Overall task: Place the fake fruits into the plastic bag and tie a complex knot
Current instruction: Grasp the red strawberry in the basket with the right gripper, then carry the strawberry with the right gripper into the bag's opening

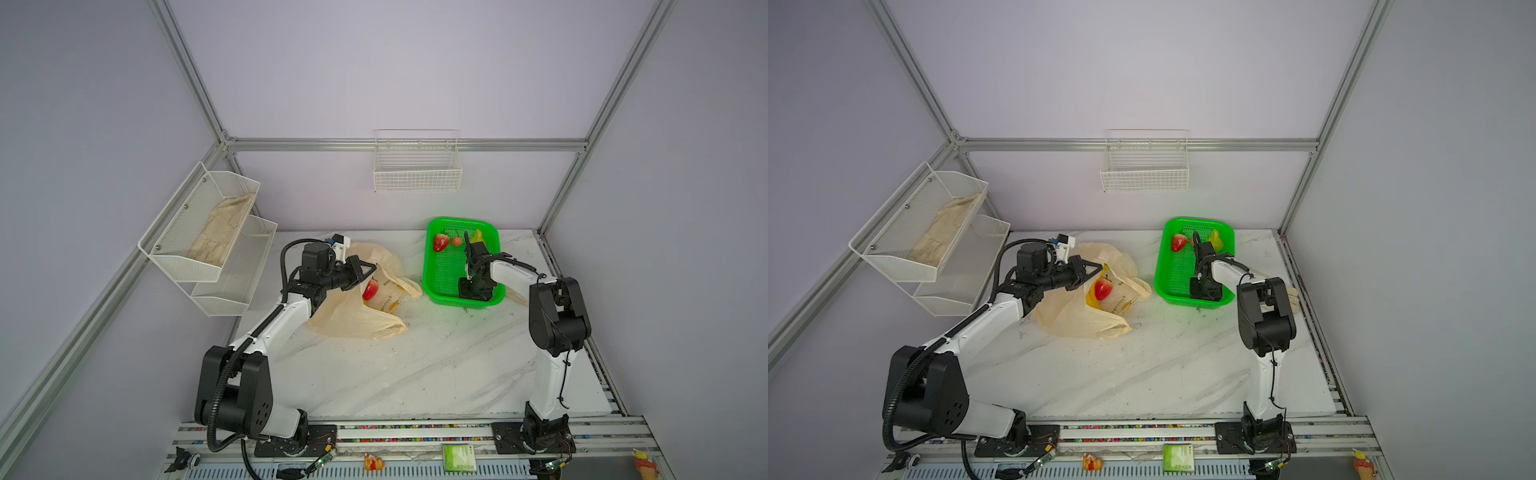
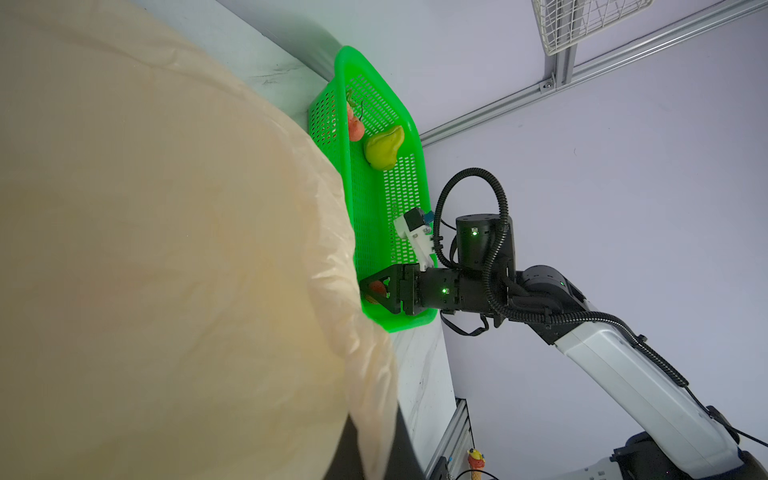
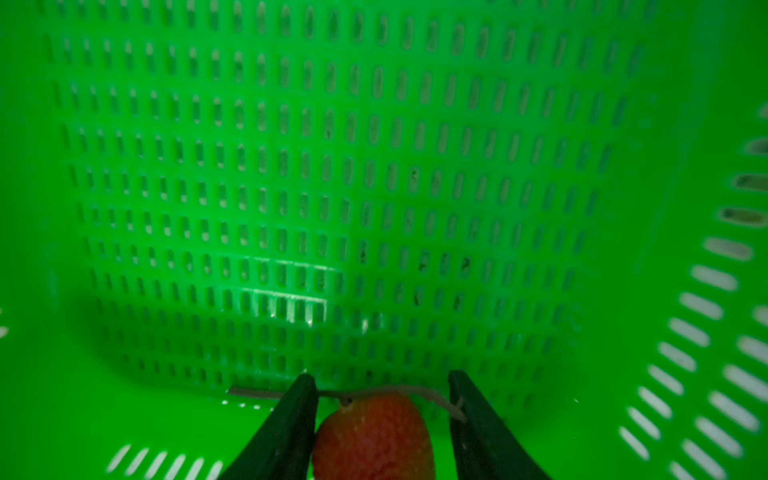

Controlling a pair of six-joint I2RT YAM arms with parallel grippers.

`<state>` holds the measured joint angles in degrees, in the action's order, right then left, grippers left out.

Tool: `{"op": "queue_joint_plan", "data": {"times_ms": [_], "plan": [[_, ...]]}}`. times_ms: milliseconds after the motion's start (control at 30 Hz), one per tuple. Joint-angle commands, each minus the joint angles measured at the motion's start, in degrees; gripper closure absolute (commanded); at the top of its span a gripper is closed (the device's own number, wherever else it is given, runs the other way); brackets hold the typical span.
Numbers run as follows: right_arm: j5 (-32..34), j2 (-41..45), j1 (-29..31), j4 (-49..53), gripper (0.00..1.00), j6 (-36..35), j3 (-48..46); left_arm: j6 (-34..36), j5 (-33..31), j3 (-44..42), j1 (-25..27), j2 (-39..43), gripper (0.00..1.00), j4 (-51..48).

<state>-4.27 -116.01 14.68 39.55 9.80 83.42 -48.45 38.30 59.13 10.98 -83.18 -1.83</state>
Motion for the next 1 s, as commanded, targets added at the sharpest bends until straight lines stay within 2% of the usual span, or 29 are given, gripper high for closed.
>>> {"op": "queue_joint_plan", "data": {"times_ms": [0,133,233,433,700,833,967], "plan": [[-1.1,-1.3,-0.1,1.2,0.52,-0.7,-0.5,0.5,0.3,-1.2,-0.5,1.3,1.0,1.5],[-1.4,-1.0,-0.1,0.6,0.62,-0.6,-0.3,0.5,0.1,-1.3,-0.6,1.4,1.0,1.5],[-1.4,0.5,-0.1,0.1,0.65,-0.7,-0.1,0.4,0.2,-1.3,-0.6,1.4,1.0,1.5],[-3.3,5.9,-0.2,-3.1,0.65,0.4,-0.4,0.4,0.3,-1.3,-0.6,1.3,1.0,1.5],[-12.2,15.1,0.5,-12.4,0.65,1.4,-4.0,0.4,0.4,-1.3,-0.6,1.0,1.0,1.5],[-14.9,21.4,3.3,-17.7,0.65,1.3,-7.9,0.0,0.7,-1.3,-0.6,0.9,1.0,1.5],[-19.0,28.3,8.8,-25.3,0.66,1.9,-15.3,0.0,0.7,-1.3,-0.6,1.0,1.0,1.6]]}}
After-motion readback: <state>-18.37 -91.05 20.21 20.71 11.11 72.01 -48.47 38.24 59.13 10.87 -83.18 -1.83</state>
